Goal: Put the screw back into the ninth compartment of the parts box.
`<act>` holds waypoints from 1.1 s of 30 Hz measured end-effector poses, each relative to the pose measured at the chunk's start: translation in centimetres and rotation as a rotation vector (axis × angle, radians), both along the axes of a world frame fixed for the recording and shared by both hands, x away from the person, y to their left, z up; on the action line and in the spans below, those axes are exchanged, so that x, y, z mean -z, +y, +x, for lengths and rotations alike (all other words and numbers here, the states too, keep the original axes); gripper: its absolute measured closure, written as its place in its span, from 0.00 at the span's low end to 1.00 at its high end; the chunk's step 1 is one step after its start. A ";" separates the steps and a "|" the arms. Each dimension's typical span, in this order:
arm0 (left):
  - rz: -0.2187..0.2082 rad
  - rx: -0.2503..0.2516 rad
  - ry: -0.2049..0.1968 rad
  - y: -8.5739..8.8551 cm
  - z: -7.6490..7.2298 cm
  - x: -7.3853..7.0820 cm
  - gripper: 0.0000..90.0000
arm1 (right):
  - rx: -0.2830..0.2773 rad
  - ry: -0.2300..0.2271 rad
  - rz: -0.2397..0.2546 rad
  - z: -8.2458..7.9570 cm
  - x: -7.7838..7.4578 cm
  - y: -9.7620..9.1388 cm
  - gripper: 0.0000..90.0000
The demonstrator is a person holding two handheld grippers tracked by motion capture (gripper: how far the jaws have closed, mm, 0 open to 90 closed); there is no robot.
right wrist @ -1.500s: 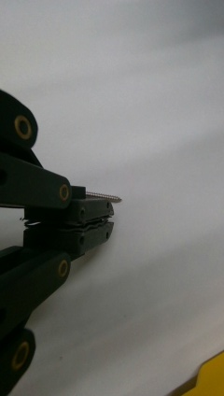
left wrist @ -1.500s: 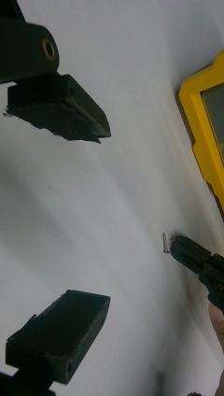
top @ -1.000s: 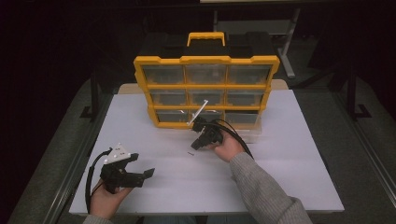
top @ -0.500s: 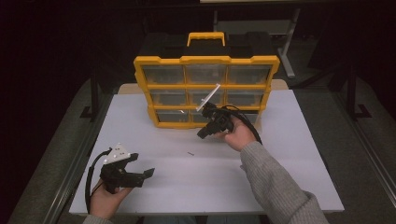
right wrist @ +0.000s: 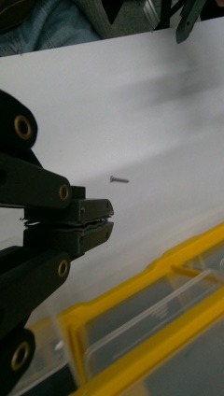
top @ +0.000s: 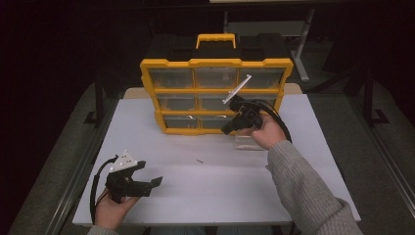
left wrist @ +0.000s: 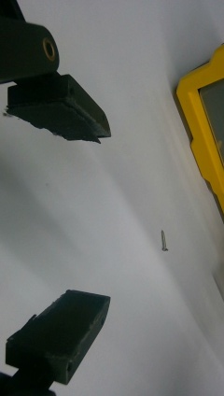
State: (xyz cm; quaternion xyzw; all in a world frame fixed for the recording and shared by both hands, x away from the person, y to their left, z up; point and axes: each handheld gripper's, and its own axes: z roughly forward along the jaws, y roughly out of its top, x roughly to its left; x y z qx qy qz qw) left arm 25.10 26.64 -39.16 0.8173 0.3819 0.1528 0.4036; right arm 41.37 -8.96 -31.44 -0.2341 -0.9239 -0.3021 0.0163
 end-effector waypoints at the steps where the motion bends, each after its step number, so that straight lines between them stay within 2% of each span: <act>1: 0.003 0.003 -0.001 0.0 0.0 0.0 0.17 | 0.007 -0.001 -0.002 0.0 -0.1 -0.3 0.97; 8: 0.004 0.001 0.002 0.0 0.0 0.0 0.17 | 0.048 -0.021 0.004 0.4 -0.6 -2.8 0.97; 16: 0.002 0.003 -0.002 0.0 0.0 0.0 0.17 | 0.112 -0.006 -0.011 0.7 -0.1 -5.0 0.96; 28: 0.003 0.004 -0.001 0.0 0.0 0.0 0.17 | 0.157 0.009 -0.033 1.1 2.0 -6.7 0.96; 33: 0.003 0.004 0.001 0.0 0.0 0.0 0.17 | 0.166 -0.003 -0.034 1.1 2.1 -6.8 0.91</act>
